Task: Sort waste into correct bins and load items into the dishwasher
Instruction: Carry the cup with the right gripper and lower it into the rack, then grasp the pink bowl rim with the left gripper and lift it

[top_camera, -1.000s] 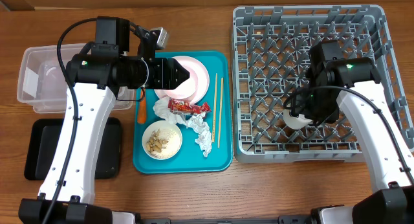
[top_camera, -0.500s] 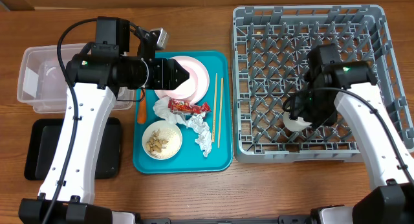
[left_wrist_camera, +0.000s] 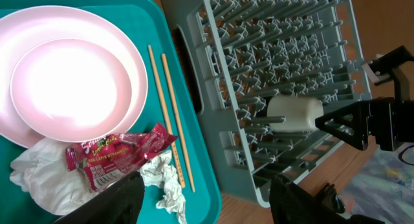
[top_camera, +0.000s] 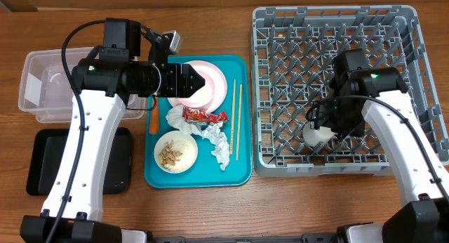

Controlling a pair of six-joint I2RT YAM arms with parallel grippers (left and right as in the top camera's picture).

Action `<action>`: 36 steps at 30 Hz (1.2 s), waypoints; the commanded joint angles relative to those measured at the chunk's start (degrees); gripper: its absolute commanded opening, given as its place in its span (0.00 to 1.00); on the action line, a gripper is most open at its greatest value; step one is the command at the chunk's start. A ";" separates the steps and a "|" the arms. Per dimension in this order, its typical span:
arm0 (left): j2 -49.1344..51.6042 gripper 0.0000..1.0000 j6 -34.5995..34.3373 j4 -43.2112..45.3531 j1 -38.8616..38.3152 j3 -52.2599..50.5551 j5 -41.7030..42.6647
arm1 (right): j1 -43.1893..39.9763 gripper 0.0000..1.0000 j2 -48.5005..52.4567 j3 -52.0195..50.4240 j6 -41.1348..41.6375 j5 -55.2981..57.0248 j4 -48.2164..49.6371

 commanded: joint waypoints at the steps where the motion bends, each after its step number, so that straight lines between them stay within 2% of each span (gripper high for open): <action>1: 0.33 0.65 0.63 0.02 -0.39 0.15 -0.31 | 0.11 0.75 -0.57 -0.22 0.04 0.55 0.28; 6: 0.33 0.65 0.66 0.02 -0.39 0.15 -0.33 | 0.11 0.78 -0.57 -0.22 0.04 0.55 0.33; 10: 0.33 0.65 0.63 -0.04 -0.39 0.15 -2.25 | 0.11 0.93 -0.57 -0.22 0.07 0.50 0.66; 11: 0.33 0.65 0.63 -0.39 -0.39 0.15 -3.78 | 0.11 1.00 -0.57 -0.22 0.07 0.39 0.83; 22: 0.33 0.68 -0.90 -9.31 -0.39 0.13 -24.35 | 0.11 1.00 -0.57 -0.20 -0.35 -5.14 2.91; 25: 0.35 0.68 -1.55 -8.22 -0.39 -0.24 -24.72 | 0.11 1.00 -0.57 -0.20 -0.33 -6.08 3.56; 30: 1.66 0.66 -4.83 -1.62 -0.39 -1.64 -24.74 | 0.11 1.00 -0.57 -0.20 -0.35 -7.23 5.38; 36: 9.16 0.64 -8.37 3.82 -0.44 -1.75 -24.70 | 0.11 1.00 -0.57 -0.20 -0.35 -7.21 6.60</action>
